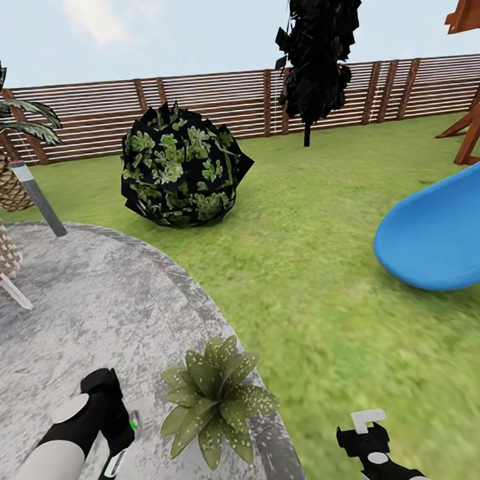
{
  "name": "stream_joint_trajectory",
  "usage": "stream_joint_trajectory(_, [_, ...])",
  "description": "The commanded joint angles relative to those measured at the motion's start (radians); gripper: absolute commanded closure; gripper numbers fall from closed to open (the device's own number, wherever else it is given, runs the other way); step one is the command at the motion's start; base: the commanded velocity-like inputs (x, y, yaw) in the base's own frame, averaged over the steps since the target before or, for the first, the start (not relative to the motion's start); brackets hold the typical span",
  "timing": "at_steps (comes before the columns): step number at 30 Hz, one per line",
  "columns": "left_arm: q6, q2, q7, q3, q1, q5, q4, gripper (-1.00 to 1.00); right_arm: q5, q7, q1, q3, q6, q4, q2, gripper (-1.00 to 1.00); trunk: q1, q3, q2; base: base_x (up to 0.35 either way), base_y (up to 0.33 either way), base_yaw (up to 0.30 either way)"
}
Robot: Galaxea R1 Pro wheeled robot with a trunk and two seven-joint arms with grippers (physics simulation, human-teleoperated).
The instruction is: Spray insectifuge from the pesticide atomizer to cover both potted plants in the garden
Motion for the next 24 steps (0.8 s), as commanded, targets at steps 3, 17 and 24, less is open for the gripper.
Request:
stream_joint_trajectory(3, [0.023,0.015,-0.006,0.002,-0.003,-0.015,0.000,1.00,-0.010,-0.002,0.000,0.009,-0.003,0.001,0.000,-1.00,0.000,-0.001,0.000,0.000,0.000,0.000])
stream_joint_trajectory(17, [0.063,0.029,0.028,0.000,-0.003,-0.014,-0.001,1.00,-0.010,-0.002,0.000,0.009,-0.003,0.000,-0.001,-1.00,0.000,-0.001,0.000,0.000,0.000,0.000])
stream_joint_trajectory(24, [0.080,0.029,0.039,0.002,-0.002,-0.002,-0.047,1.00,-0.010,-0.002,0.000,0.008,-0.003,0.000,-0.002,-1.00,0.000,-0.001,0.000,0.000,0.000,0.000])
